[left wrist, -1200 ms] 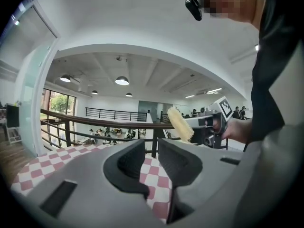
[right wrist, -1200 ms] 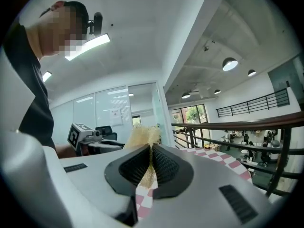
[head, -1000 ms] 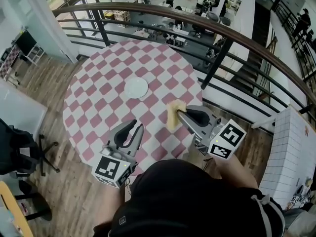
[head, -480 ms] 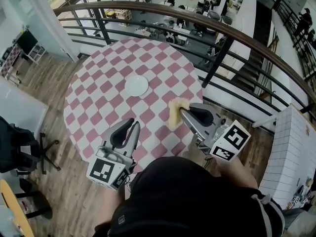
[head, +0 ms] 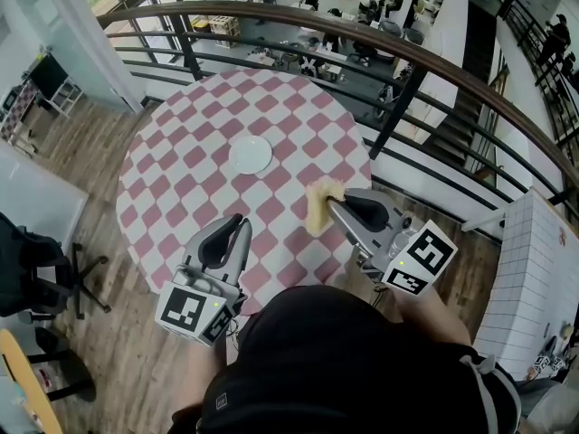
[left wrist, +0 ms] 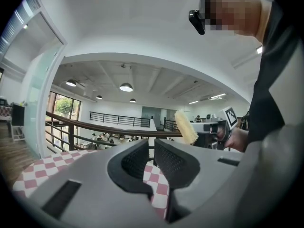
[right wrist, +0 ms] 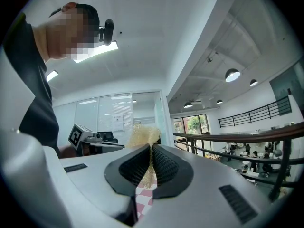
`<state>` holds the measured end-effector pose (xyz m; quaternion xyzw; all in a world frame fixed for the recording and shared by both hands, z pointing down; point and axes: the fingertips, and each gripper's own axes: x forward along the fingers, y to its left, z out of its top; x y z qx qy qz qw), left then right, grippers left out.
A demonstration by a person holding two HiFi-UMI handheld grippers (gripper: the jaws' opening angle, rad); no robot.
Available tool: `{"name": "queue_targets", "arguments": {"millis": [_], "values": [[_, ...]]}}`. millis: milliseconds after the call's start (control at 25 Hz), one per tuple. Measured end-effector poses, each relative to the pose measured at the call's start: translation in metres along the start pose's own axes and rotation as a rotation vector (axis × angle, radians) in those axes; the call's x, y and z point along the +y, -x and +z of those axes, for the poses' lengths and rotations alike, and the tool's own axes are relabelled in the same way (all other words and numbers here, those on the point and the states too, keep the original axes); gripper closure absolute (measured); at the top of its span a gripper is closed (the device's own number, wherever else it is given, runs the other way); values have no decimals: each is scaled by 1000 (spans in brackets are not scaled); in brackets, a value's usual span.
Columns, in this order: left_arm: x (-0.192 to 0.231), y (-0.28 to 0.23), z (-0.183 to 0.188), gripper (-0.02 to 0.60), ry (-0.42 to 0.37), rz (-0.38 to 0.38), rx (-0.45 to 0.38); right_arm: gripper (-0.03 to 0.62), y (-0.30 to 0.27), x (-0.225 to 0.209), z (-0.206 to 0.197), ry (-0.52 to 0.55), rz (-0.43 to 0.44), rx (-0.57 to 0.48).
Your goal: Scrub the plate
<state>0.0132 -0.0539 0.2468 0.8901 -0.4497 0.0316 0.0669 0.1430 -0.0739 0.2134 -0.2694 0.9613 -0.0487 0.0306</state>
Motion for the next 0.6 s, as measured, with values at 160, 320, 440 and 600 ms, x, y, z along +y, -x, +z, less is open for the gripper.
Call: {"name": "queue_targets", "arguments": {"millis": [160,320,440,600], "values": [[0,2,0,538,2,-5,-4,566,-1,2,-2,-5,-4,2],[0,3,0,540,5,-11,-4,566,-1,5,-2,-10,-7,6],[-1,4,0,540,4,-14,-4,566,-1,5,-4,-17,-10,6],[-2,4,0,540,1,-21,-5,566,-1,6,-6,-19,-13,9]]}}
